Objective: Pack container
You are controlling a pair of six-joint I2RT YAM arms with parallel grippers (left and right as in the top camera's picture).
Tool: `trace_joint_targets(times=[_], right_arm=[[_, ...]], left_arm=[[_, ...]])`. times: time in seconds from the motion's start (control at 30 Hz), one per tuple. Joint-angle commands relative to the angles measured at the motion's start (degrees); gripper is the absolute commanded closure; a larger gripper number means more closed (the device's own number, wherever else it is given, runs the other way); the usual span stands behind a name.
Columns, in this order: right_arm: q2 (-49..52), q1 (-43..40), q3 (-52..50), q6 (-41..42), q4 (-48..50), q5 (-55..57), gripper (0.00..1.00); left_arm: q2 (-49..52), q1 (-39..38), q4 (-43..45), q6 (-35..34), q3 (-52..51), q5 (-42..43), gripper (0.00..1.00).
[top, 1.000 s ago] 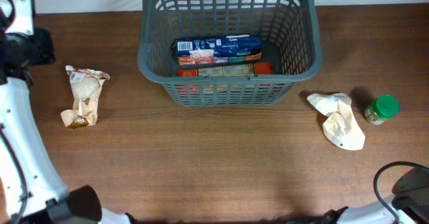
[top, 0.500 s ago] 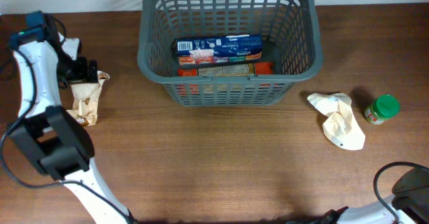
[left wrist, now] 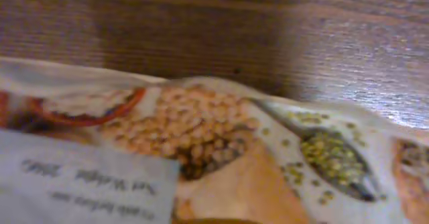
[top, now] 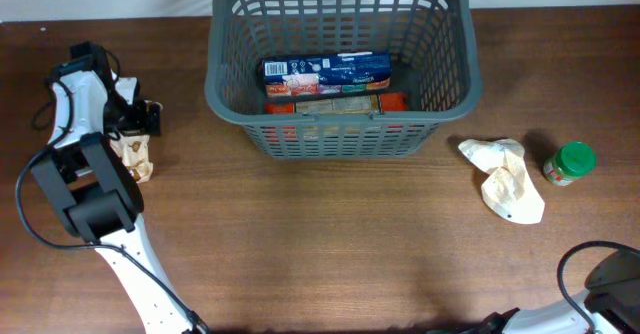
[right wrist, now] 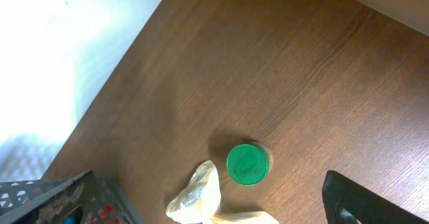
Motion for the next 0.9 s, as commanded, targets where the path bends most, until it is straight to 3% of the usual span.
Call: trace_joint_targets(times=[0.0, 0.07, 0.1, 0.13, 0.17, 0.5, 0.63, 0.87], right_arm=[[0.0, 0.1, 0.4, 0.4, 0.0, 0.3, 0.01], [0.0, 0.1, 0.4, 0.4, 0.0, 0.3, 0.01], [0.0, 0.1, 0.4, 0.4, 0.0, 0.3, 0.01], [0.0, 0.1, 0.4, 0.4, 0.0, 0.3, 0.01], [0.0, 0.1, 0.4, 0.4, 0.0, 0.3, 0.01], [0.0, 0.1, 0.4, 0.4, 0.0, 0.3, 0.01], [0.0, 0.1, 0.4, 0.4, 0.0, 0.3, 0.01], [0.0, 0.1, 0.4, 0.4, 0.0, 0.3, 0.01]], left_arm=[[3.0, 0.1, -0.7, -0.1, -0.3, -0.3, 0.00], [3.6, 0.1, -0.9, -0.1, -0.4, -0.3, 0.11], [3.8, 0.1, -1.1, -0.1, -0.4, -0.3, 0.28], [3.8, 0.1, -1.5, -0.1, -0.4, -0.3, 0.77], [3.8, 0.1, -1.8, -0.1, -0.3, -0.3, 0.98], [3.7, 0.1, -7.6, -0.1, 3.1, -0.3, 0.98], [3.7, 0.1, -13.2, -0.1, 10.6, -0.2, 0.98], [3.7, 0.0, -24.9, -0.1, 32.9, 2.4, 0.98]])
